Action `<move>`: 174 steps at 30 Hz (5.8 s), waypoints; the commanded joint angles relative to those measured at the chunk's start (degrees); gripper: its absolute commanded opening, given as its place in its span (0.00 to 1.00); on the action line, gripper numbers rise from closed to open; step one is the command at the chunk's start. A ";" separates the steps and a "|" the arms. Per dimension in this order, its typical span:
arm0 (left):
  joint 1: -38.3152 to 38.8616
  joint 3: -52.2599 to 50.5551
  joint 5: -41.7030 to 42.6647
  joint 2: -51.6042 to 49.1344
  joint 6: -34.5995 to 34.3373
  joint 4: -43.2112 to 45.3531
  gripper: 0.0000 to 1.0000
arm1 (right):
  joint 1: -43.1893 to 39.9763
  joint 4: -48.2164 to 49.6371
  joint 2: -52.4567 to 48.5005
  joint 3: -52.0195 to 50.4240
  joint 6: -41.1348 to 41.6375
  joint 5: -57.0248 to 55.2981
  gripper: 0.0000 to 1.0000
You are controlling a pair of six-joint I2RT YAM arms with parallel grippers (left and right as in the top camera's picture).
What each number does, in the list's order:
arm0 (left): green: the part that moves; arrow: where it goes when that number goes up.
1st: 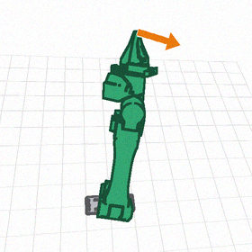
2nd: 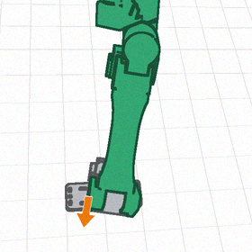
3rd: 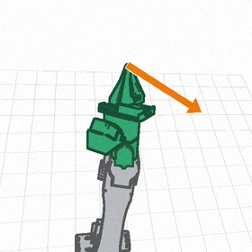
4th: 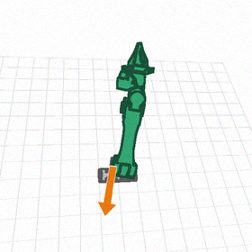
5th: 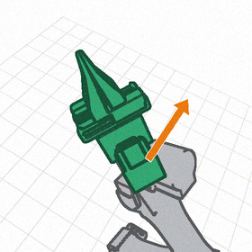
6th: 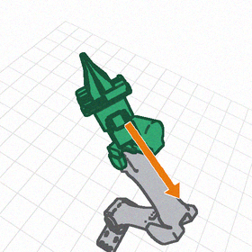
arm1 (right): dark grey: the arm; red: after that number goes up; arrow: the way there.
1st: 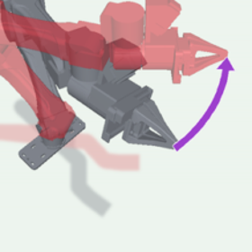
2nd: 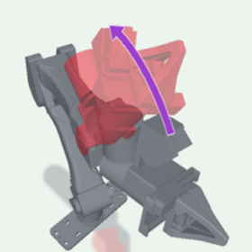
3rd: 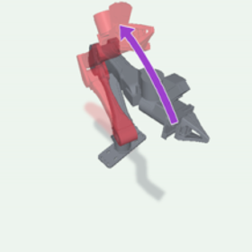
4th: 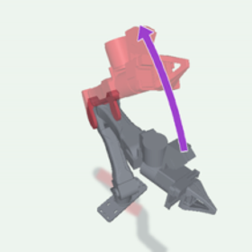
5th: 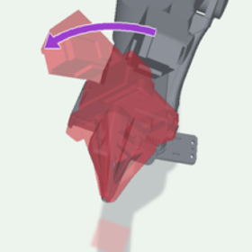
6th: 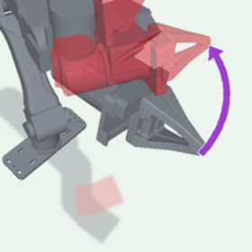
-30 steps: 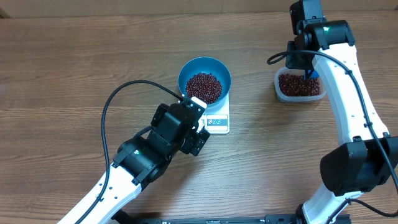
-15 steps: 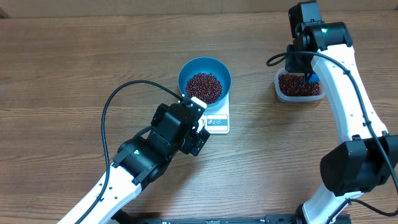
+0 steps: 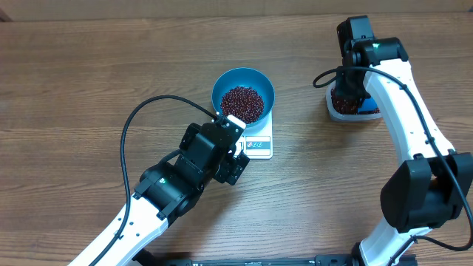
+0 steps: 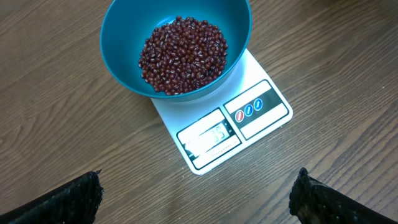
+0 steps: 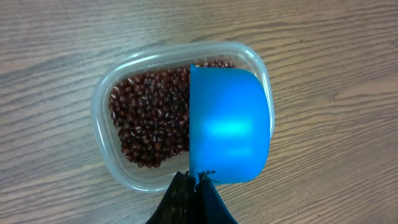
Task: Scoop item into bowl and weigh 150g on scale
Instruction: 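Lower the scoop with the right gripper into the beans in the tub, then drag the scoop through the beans with the right gripper to scoop more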
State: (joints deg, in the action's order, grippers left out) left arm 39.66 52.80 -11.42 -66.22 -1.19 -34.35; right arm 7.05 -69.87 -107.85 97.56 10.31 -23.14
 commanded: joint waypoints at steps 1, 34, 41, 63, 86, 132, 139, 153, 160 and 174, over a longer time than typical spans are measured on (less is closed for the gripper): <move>0.11 -0.57 -0.63 0.66 -0.52 0.04 1.00 | -0.17 0.94 0.35 -1.01 0.44 -0.85 0.04; 0.11 -0.57 -0.63 0.66 -0.55 0.04 0.99 | -0.17 4.22 0.35 -4.52 0.59 14.82 0.04; 0.11 -0.57 -0.63 0.66 -0.52 0.04 0.99 | -0.17 4.28 0.35 -4.52 0.59 18.18 0.04; 0.11 -0.57 -0.63 0.66 -0.55 0.04 1.00 | -1.25 3.87 0.35 -4.61 -0.26 -3.50 0.04; 0.11 -0.57 -0.63 0.66 -0.55 0.04 1.00 | -1.25 5.38 -2.23 -7.19 -0.26 3.13 0.04; 0.11 -0.57 -0.63 0.66 -0.52 0.04 0.99 | -18.88 6.16 -2.21 -7.17 -9.35 46.10 0.04; 0.11 -0.57 -0.63 0.66 -0.52 0.04 1.00 | -22.99 3.61 -2.21 -7.19 -11.06 53.92 0.04; 0.11 -0.57 -0.63 0.66 -0.55 0.04 1.00 | -23.26 0.35 -2.21 -7.19 -11.26 56.72 0.04; 0.11 -0.57 -0.63 0.66 -0.52 0.04 1.00 | -24.02 0.35 -2.21 -7.19 -11.26 56.72 0.04; 0.11 -0.57 -0.63 0.66 -0.52 0.04 1.00 | -29.22 -0.55 -2.21 -7.19 -12.37 59.30 0.04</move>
State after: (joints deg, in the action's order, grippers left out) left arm 39.66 52.80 -11.42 -66.22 -1.19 -34.35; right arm -21.21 -69.69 -109.91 90.94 -1.28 33.76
